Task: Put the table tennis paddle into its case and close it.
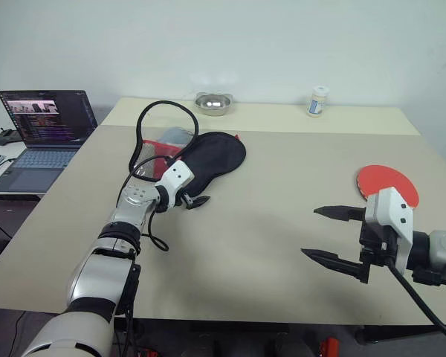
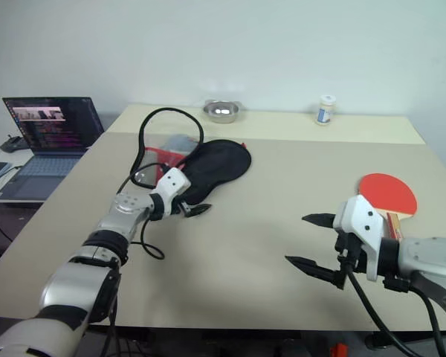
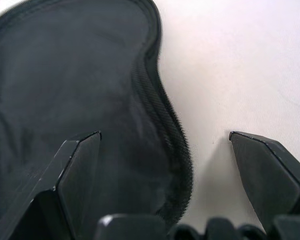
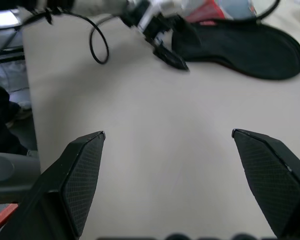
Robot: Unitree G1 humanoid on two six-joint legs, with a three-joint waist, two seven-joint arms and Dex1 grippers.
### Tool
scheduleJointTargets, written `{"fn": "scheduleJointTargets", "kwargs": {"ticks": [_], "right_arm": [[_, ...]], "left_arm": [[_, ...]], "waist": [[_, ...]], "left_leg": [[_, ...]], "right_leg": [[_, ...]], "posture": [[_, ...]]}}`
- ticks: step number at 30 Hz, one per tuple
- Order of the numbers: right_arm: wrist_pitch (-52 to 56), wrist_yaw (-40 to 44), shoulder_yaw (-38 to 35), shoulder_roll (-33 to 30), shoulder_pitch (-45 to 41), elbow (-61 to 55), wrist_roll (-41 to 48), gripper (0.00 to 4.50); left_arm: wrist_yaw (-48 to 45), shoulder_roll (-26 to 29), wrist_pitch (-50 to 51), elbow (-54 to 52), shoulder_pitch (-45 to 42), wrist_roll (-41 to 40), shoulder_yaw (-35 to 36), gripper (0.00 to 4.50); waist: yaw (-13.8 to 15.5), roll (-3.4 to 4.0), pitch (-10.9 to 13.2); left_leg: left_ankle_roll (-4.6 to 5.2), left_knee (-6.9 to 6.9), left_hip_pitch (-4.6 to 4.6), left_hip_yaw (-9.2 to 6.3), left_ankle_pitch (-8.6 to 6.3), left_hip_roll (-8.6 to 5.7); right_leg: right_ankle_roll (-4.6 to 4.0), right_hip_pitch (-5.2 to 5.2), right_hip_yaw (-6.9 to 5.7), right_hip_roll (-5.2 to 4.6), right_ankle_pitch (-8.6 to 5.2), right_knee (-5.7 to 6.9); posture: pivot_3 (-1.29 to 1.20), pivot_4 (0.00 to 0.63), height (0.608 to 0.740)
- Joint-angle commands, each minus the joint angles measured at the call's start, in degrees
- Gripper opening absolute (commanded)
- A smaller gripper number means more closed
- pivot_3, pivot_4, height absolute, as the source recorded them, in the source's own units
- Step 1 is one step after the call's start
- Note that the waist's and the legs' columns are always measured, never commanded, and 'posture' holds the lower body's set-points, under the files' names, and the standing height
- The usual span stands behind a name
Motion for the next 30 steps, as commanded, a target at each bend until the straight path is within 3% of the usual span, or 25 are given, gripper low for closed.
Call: {"fn": "scheduleJointTargets", "kwargs": {"ticks": [1, 3, 6, 17, 24, 30], "right_arm": [[0.0, 0.4, -2.5, -1.9, -2.7, 0.6, 1.7, 4.48], [-0.1, 0.3, -2.6, -2.5, -3.7, 1.5, 1.4, 4.48], [-0.3, 0.1, -3.0, -3.1, -4.6, 2.3, 1.2, 4.5], [1.4, -2.2, -4.6, -3.0, -8.5, 4.6, 3.5, 4.5], [2.1, -3.8, -6.2, -2.8, -7.7, 5.2, 3.9, 4.5], [2.2, -3.1, -7.3, -3.0, -4.8, 5.2, 3.2, 4.5]], "left_arm": [[-0.5, 1.0, -0.6, 1.3, -0.6, 1.0, 0.3, 4.5], [-0.5, 1.5, 0.0, 1.9, -0.3, 1.2, 0.5, 4.5], [-0.1, 2.4, 1.5, 2.9, 0.3, 0.9, 1.4, 3.86], [0.1, 3.7, 6.5, 4.5, 1.6, -0.6, 4.6, 0.02], [-5.0, 0.4, 7.6, 0.5, 1.4, -2.4, 5.2, 0.02], [-9.2, -6.9, 13.0, -12.9, 5.0, -4.3, 3.2, 0.02]], "waist": [[0.0, -0.02, 0.0], [0.0, -0.08, -0.1], [0.0, -0.12, -0.1], [-0.6, -0.23, -0.2], [-1.0, -0.23, -0.2], [1.0, -0.24, -0.2]], "left_leg": [[0.0, 0.0, 0.0, 0.0, 0.0, 0.0], [0.0, 0.0, 0.0, 0.0, 0.0, 0.0], [0.0, 0.0, 0.02, 0.02, 0.0, 0.01], [-0.03, 0.0, 0.13, 0.07, 0.13, 0.15], [-0.03, 0.0, 0.13, 0.09, 0.16, 0.15], [-0.03, 0.01, -0.03, 0.05, 0.15, 0.01]], "right_leg": [[0.0, 0.0, 0.0, 0.0, 0.0, 0.01], [0.0, 0.0, 0.01, -0.01, 0.0, 0.01], [-0.01, 0.0, 0.02, -0.01, 0.01, 0.02], [-0.25, 0.0, 0.01, 0.05, 0.19, 0.07], [-0.24, 0.0, 0.02, 0.05, 0.22, 0.07], [-0.19, 0.0, 0.01, -0.06, 0.24, -0.04]], "posture": [[0.0, 0.15, 0.74], [0.0, 0.15, 0.74], [0.0, 0.15, 0.74], [0.0, 0.15, 0.74], [0.0, 0.15, 0.74], [0.0, 0.15, 0.74]]}}
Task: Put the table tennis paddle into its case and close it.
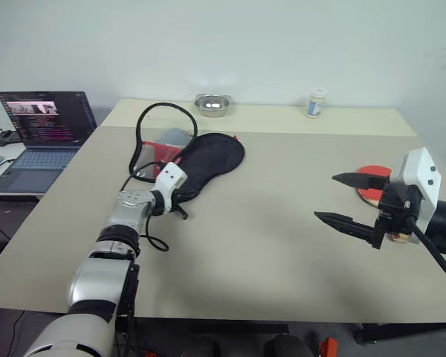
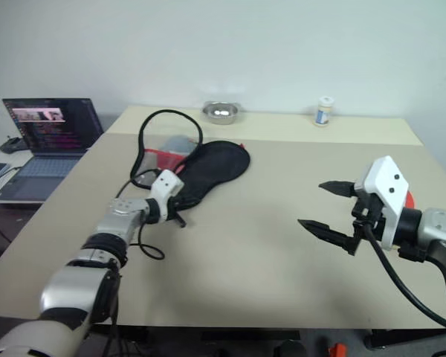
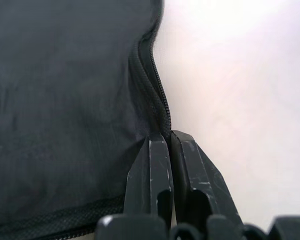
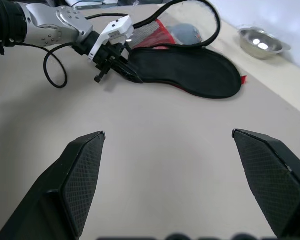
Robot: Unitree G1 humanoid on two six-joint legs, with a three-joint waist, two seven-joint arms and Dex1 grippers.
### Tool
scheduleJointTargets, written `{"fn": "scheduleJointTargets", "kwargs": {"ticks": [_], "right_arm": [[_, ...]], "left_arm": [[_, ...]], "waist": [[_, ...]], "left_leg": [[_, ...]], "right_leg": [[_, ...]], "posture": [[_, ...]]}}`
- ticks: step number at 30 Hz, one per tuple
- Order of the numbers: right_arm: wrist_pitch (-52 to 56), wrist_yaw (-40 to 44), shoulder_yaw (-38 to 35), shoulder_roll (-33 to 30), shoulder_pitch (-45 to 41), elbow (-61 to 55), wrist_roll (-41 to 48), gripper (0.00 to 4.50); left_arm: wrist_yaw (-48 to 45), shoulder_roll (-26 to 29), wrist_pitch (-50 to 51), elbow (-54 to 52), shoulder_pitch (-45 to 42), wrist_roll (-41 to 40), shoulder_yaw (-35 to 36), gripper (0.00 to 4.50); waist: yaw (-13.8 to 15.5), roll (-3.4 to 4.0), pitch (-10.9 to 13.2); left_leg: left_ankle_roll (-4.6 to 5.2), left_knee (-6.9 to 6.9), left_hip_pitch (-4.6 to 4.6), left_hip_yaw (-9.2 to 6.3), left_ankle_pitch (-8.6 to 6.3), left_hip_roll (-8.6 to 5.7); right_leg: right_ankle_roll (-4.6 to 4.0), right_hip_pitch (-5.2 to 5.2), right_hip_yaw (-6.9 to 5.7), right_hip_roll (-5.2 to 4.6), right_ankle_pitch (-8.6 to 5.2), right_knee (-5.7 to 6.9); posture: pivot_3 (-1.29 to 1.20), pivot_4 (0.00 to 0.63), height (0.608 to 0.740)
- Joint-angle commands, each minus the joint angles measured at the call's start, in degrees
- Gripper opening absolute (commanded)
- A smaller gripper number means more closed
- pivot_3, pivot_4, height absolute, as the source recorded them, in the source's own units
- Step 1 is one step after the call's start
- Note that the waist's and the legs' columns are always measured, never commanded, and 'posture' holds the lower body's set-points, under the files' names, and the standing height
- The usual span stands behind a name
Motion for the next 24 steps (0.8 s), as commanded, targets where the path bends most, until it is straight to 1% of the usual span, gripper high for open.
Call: {"fn": "scheduleJointTargets", "kwargs": {"ticks": [1, 4, 7, 10, 13, 18, 22, 24], "right_arm": [[-0.4, 0.8, -3.0, -0.8, 1.3, -0.6, 0.0, 4.5], [-0.9, 3.1, -4.2, -1.4, 4.8, -0.7, -1.2, 4.5], [-3.6, 5.4, -4.5, -1.1, 8.3, -1.0, -4.0, 4.5], [-7.3, 5.4, -3.6, 1.4, 10.6, 0.6, -7.5, 4.5], [-10.2, 6.1, -2.9, 2.6, 13.8, 2.3, -11.8, 4.5], [-11.6, 6.8, -3.8, 3.6, 15.8, 3.2, -13.6, 4.5], [-11.9, 6.7, -3.6, 3.9, 15.0, 3.8, -14.0, 4.5], [-11.7, 6.3, -3.0, 4.1, 14.2, 4.0, -13.7, 4.5]], "left_arm": [[-4.6, -4.2, 4.9, -12.2, 4.0, -2.1, -3.1, 0.02], [-6.3, -7.9, 11.7, -25.3, 8.5, -3.5, -6.6, 0.02], [-4.5, -11.0, 17.5, -32.6, 10.6, -2.8, -9.7, 0.02], [-2.9, -12.8, 20.5, -35.4, 10.9, -2.9, -11.0, 0.02], [-1.5, -14.7, 22.5, -36.8, 10.9, -3.1, -12.3, 0.02], [-0.1, -17.3, 25.4, -39.8, 11.8, -4.3, -13.1, 0.02], [-1.3, -17.0, 26.7, -43.3, 13.2, -5.4, -14.1, 0.02], [-1.8, -17.0, 27.6, -44.7, 13.4, -6.7, -13.5, 0.53]], "waist": [[0.6, -0.01, 0.0], [1.0, -0.01, 0.0], [1.0, -0.01, 0.0], [0.8, -0.02, 0.0], [0.4, -0.01, 0.0], [0.4, 0.0, 0.0], [0.4, 0.0, 0.0], [0.4, 0.0, 0.0]], "left_leg": [[0.01, 0.01, -0.04, -0.01, 0.0, -0.01], [0.02, 0.0, -0.08, -0.01, -0.02, -0.03], [0.04, 0.02, -0.11, -0.06, -0.02, -0.04], [0.07, 0.02, -0.04, -0.05, 0.0, -0.02], [0.08, 0.01, 0.04, -0.04, 0.03, 0.04], [0.1, 0.01, 0.05, -0.02, 0.07, 0.06], [0.09, 0.01, 0.03, 0.0, 0.07, 0.04], [0.09, 0.0, 0.03, -0.01, 0.07, 0.04]], "right_leg": [[0.0, 0.0, 0.0, -0.01, 0.0, -0.04], [0.02, 0.0, 0.02, -0.03, 0.01, -0.12], [0.04, 0.02, 0.01, -0.02, 0.02, -0.15], [0.07, 0.02, 0.05, 0.05, 0.04, -0.07], [0.08, 0.02, 0.09, 0.15, 0.03, 0.01], [0.08, 0.01, 0.13, 0.21, 0.03, 0.02], [0.08, 0.01, 0.15, 0.19, 0.03, -0.03], [0.08, 0.01, 0.15, 0.19, 0.04, -0.03]], "posture": [[0.0, 0.15, 0.74], [0.0, 0.15, 0.74], [0.0, 0.15, 0.74], [0.0, 0.15, 0.74], [0.0, 0.15, 0.74], [0.0, 0.15, 0.74], [0.0, 0.15, 0.74], [0.0, 0.15, 0.74]]}}
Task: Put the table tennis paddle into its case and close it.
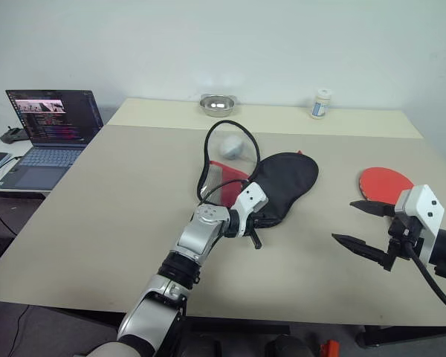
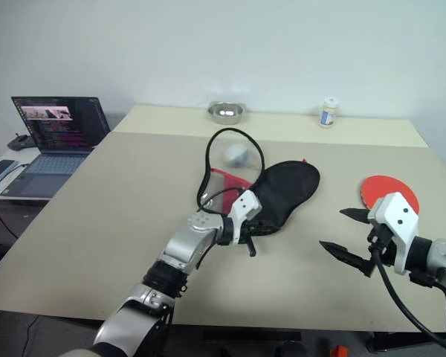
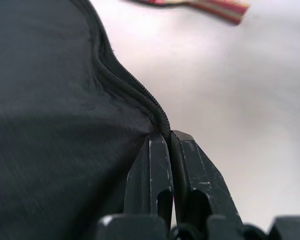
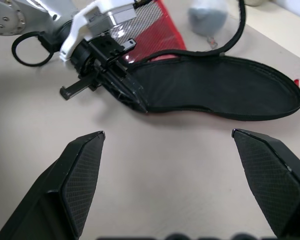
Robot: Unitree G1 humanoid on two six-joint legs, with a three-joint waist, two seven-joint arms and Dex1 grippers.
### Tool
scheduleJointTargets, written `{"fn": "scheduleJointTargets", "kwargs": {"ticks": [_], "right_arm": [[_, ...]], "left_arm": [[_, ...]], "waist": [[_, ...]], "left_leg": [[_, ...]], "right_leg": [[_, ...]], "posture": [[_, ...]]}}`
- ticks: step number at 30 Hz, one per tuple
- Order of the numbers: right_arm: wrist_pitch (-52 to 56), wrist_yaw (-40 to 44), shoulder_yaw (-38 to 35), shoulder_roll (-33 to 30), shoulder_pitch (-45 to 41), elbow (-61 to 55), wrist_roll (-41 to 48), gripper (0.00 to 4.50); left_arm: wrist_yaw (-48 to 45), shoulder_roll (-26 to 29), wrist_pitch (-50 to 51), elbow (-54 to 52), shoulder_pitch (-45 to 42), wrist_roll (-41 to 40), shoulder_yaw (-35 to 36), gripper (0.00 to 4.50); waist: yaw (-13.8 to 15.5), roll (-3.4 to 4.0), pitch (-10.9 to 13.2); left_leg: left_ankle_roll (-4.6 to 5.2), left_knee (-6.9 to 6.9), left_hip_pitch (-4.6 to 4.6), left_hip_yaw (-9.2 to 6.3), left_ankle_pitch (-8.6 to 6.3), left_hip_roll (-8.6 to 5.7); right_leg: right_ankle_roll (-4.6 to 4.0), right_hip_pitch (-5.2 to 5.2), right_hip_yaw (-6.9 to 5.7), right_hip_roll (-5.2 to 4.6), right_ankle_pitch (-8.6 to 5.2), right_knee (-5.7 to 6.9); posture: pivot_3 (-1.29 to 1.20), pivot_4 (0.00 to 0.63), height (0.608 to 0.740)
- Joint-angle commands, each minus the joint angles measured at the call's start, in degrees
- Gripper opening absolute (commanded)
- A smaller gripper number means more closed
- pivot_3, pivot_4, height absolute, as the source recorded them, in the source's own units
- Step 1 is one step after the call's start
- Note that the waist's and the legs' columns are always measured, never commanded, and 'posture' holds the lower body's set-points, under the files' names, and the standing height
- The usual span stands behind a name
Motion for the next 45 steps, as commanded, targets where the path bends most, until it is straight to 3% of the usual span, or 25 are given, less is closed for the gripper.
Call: {"fn": "scheduleJointTargets", "kwargs": {"ticks": [1, 8, 14, 21, 28, 33, 45], "right_arm": [[-0.8, -0.3, -0.8, 0.6, -1.9, -0.3, 0.2, 4.5], [0.5, -3.1, 3.5, 2.6, -7.3, 1.7, 0.0, 4.5], [4.4, -9.6, 7.5, 8.9, -11.3, 2.3, 1.8, 4.5], [4.7, -21.7, 19.2, 18.2, -17.0, 9.7, -11.4, 4.5], [8.3, -26.3, 25.7, 26.3, -24.4, 17.6, -15.9, 4.5], [12.9, -29.4, 25.7, 32.9, -28.0, 21.4, -16.0, 4.5], [17.3, -30.8, 27.8, 37.8, -29.9, 24.2, -18.6, 4.5]], "left_arm": [[-1.6, -0.2, 1.2, -4.6, -0.3, -3.2, 0.1, 0.74], [-2.0, 3.3, -1.0, -9.1, 1.0, -3.3, -0.2, 3.24], [-9.3, 13.7, -1.9, -10.9, 0.6, -9.1, 5.5, 3.24], [-12.4, 20.4, -3.2, -8.5, -1.3, -13.0, 10.8, 3.24], [-12.3, 21.7, -4.1, -8.5, -1.0, -12.7, 10.8, 3.24], [-12.0, 21.8, -4.2, -8.7, -1.0, -12.6, 10.5, 3.24], [-11.5, 21.5, -4.8, -8.6, -1.0, -12.0, 9.8, 3.24]], "waist": [[0.0, 0.0, 0.0], [-0.1, 0.0, 0.0], [-1.0, 0.02, 0.0], [-0.8, 0.03, 0.0], [-1.0, 0.04, 0.0], [-1.1, 0.05, 0.0], [-1.1, 0.06, 0.0]], "left_leg": [[0.0, 0.0, 0.0, 0.0, 0.0, 0.0], [0.0, 0.0, 0.01, 0.0, 0.01, 0.0], [-0.02, -0.02, 0.02, -0.02, 0.01, 0.06], [-0.03, 0.0, 0.02, 0.04, 0.07, -0.04], [-0.02, -0.04, -0.03, 0.02, 0.07, -0.06], [-0.02, -0.05, -0.01, 0.01, 0.07, 0.0], [-0.02, -0.06, -0.02, 0.01, 0.06, -0.02]], "right_leg": [[0.0, 0.0, 0.0, 0.0, 0.0, 0.01], [-0.01, 0.0, 0.01, 0.0, 0.0, 0.01], [-0.03, -0.01, 0.0, 0.02, 0.01, 0.03], [-0.04, -0.02, 0.01, -0.09, 0.01, 0.05], [-0.04, -0.08, -0.01, -0.1, 0.02, 0.04], [-0.06, -0.08, -0.03, -0.05, 0.03, 0.09], [-0.06, -0.1, -0.03, -0.08, 0.03, 0.08]], "posture": [[0.0, 0.15, 0.74], [0.0, 0.15, 0.74], [0.0, 0.15, 0.74], [0.0, 0.15, 0.74], [0.0, 0.15, 0.74], [0.0, 0.15, 0.74], [0.0, 0.15, 0.74]]}}
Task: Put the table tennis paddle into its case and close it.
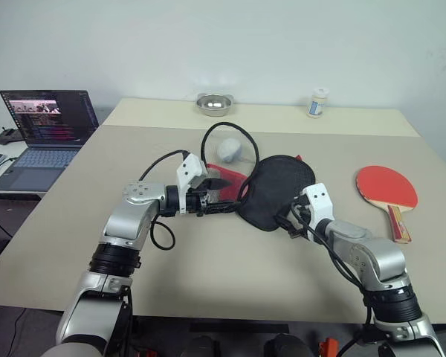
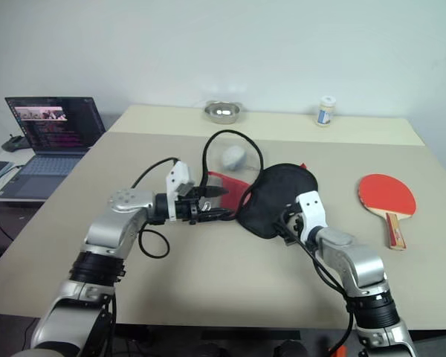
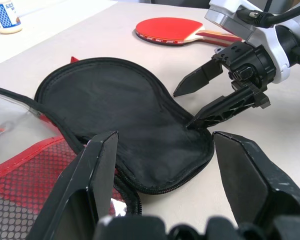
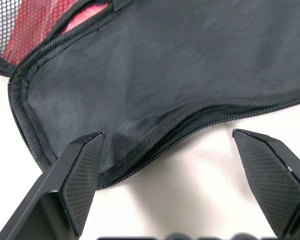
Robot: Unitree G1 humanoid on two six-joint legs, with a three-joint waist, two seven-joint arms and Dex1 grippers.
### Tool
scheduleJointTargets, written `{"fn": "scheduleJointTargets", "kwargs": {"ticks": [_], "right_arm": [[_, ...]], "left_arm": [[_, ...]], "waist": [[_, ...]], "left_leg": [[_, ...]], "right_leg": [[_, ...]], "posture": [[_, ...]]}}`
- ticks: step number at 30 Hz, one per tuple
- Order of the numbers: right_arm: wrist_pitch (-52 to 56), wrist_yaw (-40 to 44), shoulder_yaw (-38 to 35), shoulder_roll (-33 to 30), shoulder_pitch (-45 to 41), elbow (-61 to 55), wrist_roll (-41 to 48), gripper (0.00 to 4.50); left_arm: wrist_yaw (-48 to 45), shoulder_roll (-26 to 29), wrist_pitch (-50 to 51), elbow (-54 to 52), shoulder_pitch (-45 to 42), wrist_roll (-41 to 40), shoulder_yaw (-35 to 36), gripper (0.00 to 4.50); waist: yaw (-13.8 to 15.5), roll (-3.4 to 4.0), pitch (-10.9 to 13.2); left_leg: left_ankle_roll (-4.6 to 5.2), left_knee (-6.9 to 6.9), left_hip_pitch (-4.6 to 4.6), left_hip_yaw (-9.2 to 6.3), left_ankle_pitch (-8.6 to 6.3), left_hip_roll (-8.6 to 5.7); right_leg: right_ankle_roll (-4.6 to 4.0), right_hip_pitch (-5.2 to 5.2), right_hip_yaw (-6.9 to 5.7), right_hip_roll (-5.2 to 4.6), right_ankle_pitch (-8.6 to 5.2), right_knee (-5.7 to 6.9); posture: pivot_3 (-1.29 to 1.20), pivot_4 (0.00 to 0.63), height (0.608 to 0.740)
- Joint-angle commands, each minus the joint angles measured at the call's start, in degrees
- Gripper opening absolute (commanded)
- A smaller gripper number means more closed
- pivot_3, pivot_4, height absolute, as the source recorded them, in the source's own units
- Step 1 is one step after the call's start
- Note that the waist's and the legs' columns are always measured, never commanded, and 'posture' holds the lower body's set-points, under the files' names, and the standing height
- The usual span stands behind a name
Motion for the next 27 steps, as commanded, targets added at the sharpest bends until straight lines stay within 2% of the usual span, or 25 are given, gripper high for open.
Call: {"fn": "scheduleJointTargets", "kwargs": {"ticks": [1, 9, 10, 11, 16, 22, 23, 27], "right_arm": [[-0.6, 1.0, 0.8, 1.6, -1.9, -1.1, 0.0, 4.5], [-3.9, 3.3, 2.5, 4.0, -3.8, 3.7, -1.9, 4.5], [-4.1, 3.4, 2.2, 4.3, -4.0, 4.3, -2.0, 4.12], [-4.1, 3.5, 1.9, 4.5, -4.2, 4.7, -2.0, 3.95], [-2.8, 4.2, -0.8, 4.6, -4.8, 4.6, -0.7, 2.22], [-0.1, 7.6, -3.2, -0.1, -4.2, 2.9, 0.4, 0.19], [0.3, 8.2, -3.6, -1.0, -4.2, 2.8, 0.6, 0.01], [1.0, 13.0, -5.2, -8.5, -3.3, 3.6, 1.0, 0.01]], "left_arm": [[0.5, 0.1, -1.2, -1.4, -0.7, -0.1, -0.1, 3.24], [0.4, -0.5, -1.4, -1.9, -0.6, -1.4, -0.1, 3.24], [0.4, -0.6, -1.5, -2.1, -0.6, -1.7, 0.0, 3.29], [0.2, -0.6, -1.5, -2.3, -0.5, -2.1, 0.3, 3.29], [-0.9, 0.6, -1.5, -2.6, -0.3, -3.3, 1.2, 3.29], [-3.0, 1.9, -1.0, -4.8, 0.9, -4.7, 0.7, 3.29], [-3.1, 2.0, -0.9, -5.1, 1.2, -4.8, 0.6, 3.29], [-3.1, 1.6, -0.6, -5.9, 1.6, -4.6, 0.2, 3.29]], "waist": [[0.0, 0.0, 0.0], [-0.1, 0.0, 0.0], [-0.1, 0.0, 0.0], [-0.2, 0.0, 0.0], [-0.2, 0.01, 0.0], [-0.3, 0.02, 0.0], [-0.3, 0.03, 0.0], [-0.1, 0.04, 0.0]], "left_leg": [[0.0, 0.0, 0.0, 0.0, 0.0, 0.0], [0.0, 0.0, -0.01, 0.0, 0.0, 0.0], [0.0, 0.0, -0.01, 0.0, 0.0, 0.0], [0.0, 0.0, -0.01, 0.01, 0.0, 0.0], [0.0, -0.01, 0.0, 0.0, 0.0, 0.02], [0.0, -0.03, -0.01, 0.0, 0.0, 0.01], [0.0, -0.04, -0.01, 0.0, 0.0, 0.01], [0.0, -0.04, -0.01, 0.0, 0.0, -0.01]], "right_leg": [[0.0, 0.0, 0.0, 0.0, 0.0, 0.01], [0.0, -0.01, 0.0, 0.01, 0.0, 0.0], [0.0, -0.01, 0.0, 0.01, 0.0, -0.01], [0.0, -0.01, 0.01, 0.01, 0.0, -0.01], [0.0, -0.02, 0.0, 0.02, 0.0, 0.01], [0.0, -0.02, 0.0, 0.0, 0.0, -0.03], [0.0, -0.02, 0.0, 0.0, 0.0, -0.03], [0.0, -0.02, 0.0, -0.01, 0.0, -0.04]], "posture": [[0.0, 0.15, 0.74], [0.0, 0.15, 0.74], [0.0, 0.15, 0.74], [0.0, 0.15, 0.74], [0.0, 0.15, 0.74], [0.0, 0.15, 0.74], [0.0, 0.15, 0.74], [0.0, 0.15, 0.74]]}}
